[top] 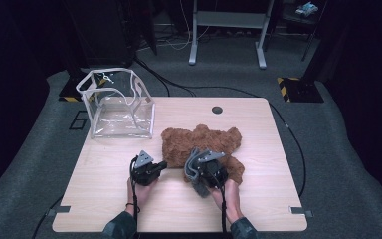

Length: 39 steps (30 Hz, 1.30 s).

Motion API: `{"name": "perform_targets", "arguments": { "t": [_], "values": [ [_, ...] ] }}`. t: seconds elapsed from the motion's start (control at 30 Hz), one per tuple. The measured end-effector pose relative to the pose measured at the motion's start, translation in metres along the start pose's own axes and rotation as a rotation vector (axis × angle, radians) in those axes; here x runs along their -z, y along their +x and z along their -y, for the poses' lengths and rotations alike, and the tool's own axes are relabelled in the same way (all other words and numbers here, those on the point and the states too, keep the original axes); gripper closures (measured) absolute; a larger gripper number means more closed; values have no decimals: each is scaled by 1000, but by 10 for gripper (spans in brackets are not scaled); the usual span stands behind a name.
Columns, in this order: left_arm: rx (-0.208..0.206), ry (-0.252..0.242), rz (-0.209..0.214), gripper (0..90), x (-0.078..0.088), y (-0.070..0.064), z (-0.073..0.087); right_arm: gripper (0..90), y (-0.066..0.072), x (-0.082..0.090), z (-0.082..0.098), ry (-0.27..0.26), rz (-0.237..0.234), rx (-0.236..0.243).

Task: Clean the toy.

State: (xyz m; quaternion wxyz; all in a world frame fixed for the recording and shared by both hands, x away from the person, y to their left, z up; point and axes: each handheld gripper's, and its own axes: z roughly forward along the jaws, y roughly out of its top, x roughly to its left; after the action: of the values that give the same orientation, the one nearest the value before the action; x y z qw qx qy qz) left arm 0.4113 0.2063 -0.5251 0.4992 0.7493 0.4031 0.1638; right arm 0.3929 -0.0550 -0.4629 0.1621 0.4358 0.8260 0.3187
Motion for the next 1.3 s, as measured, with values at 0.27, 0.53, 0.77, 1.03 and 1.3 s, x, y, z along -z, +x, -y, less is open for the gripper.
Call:
{"name": "perform_targets", "arguments": {
  "t": [0.27, 0.53, 0.77, 1.03, 1.3],
  "values": [
    [-9, 28, 7, 897, -1, 0, -1, 799, -37, 17, -9, -26, 98, -71],
    [5, 19, 1, 897, -1, 0, -1, 797, -44, 15, 23, 24, 92, -116],
    [7, 19, 4, 897, -1, 0, -1, 796, -52, 52, -3, -90, 174, -100],
    [-3, 24, 1, 897, -1, -1, -1, 797, -72, 38, 33, -3, 174, -151],
    [-1, 28, 2, 897, -2, 0, -1, 793, -75, 42, -7, -51, 173, -158]
  ]
}}
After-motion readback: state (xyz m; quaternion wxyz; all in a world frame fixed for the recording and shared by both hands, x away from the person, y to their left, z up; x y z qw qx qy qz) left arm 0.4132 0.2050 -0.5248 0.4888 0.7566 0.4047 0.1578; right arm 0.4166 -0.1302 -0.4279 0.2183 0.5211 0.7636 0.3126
